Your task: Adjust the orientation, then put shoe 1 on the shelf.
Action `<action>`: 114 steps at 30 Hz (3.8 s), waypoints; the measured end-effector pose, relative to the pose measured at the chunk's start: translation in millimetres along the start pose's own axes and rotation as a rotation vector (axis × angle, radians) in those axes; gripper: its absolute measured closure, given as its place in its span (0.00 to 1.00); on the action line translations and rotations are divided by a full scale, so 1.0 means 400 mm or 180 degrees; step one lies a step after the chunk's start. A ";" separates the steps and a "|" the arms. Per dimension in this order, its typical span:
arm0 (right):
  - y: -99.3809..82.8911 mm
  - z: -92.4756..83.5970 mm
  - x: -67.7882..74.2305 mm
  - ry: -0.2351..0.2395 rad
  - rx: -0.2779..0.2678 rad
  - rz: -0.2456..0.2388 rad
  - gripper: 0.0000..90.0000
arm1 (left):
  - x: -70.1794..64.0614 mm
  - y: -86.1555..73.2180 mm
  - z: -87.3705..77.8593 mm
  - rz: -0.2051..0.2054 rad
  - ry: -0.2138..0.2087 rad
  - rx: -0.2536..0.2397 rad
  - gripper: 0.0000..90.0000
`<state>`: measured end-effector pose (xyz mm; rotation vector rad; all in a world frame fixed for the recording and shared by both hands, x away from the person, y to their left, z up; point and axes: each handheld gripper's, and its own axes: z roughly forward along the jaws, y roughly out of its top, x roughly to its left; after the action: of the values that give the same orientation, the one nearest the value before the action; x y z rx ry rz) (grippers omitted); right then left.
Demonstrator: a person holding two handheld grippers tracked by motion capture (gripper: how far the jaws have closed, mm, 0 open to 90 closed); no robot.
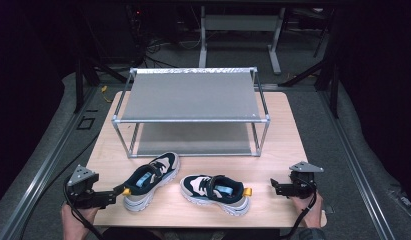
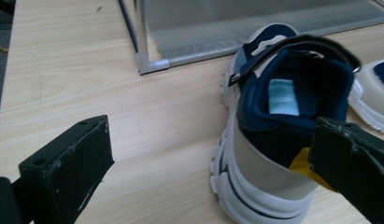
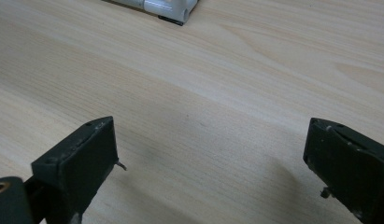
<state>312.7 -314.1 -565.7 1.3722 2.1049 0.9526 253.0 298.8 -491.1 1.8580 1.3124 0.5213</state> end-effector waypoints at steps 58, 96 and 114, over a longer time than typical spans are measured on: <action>0.000 0.001 0.000 -0.0021 0.0007 0.0014 0.02 | -0.121 -0.018 0.174 0.0157 -0.0186 0.0104 0.22; 0.000 0.002 -0.001 -0.0034 0.0008 0.0033 0.02 | -0.150 0.022 0.103 0.0106 0.0017 -0.0133 0.28; 0.000 0.002 0.000 -0.0048 0.0016 0.0022 0.02 | -0.184 0.084 0.119 0.0060 0.0212 -0.0257 0.28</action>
<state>313.4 -313.6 -566.4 1.3857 2.0941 0.9374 278.6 208.8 -485.5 1.8019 1.2994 0.6419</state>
